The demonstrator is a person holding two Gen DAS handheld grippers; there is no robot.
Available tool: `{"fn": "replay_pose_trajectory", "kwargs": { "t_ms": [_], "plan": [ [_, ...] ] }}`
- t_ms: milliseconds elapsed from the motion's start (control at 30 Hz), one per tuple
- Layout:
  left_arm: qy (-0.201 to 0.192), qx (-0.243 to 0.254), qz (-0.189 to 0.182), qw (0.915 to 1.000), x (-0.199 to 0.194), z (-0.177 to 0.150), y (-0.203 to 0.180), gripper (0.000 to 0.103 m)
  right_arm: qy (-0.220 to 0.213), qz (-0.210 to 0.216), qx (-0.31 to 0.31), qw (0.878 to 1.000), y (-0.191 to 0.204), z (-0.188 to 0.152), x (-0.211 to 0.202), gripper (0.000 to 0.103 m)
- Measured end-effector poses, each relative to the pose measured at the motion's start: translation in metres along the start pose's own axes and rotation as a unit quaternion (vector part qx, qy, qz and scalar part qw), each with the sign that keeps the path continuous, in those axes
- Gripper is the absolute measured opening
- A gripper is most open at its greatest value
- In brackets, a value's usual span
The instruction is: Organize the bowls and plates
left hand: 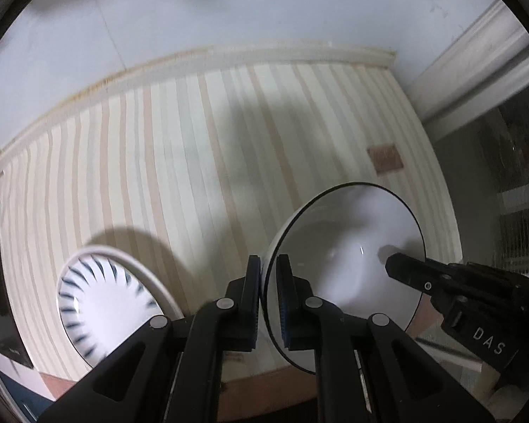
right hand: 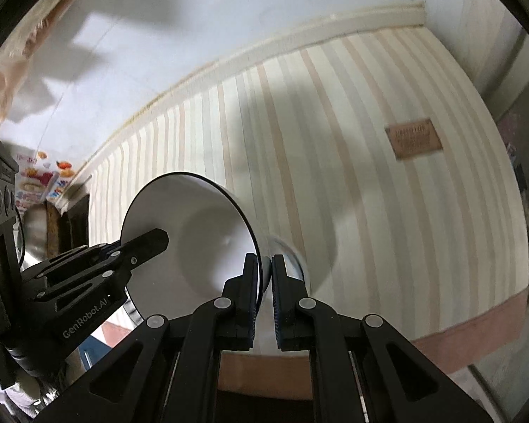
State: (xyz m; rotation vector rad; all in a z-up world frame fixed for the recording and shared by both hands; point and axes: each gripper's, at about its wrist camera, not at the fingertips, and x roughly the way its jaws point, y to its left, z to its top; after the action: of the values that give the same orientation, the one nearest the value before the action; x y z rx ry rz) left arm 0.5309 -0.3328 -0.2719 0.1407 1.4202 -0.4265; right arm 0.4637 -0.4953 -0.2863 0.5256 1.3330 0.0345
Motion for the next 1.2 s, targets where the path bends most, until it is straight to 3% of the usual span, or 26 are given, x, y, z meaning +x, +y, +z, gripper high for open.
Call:
{"fn": "replay_pose_trajectory", "kwargs": {
  "t_ms": [567, 1200],
  "plan": [
    [0.063, 0.011, 0.025, 0.9976, 0.051, -0.023, -0.002, 0.007, 0.05, -0.028, 0.013, 0.998, -0.012, -0.015, 0.049, 0.009],
    [0.061, 0.022, 0.04, 0.9971, 0.05, -0.026, -0.004, 0.008, 0.052, -0.037, 0.013, 0.998, -0.007, -0.01, 0.04, 0.01]
  ]
}}
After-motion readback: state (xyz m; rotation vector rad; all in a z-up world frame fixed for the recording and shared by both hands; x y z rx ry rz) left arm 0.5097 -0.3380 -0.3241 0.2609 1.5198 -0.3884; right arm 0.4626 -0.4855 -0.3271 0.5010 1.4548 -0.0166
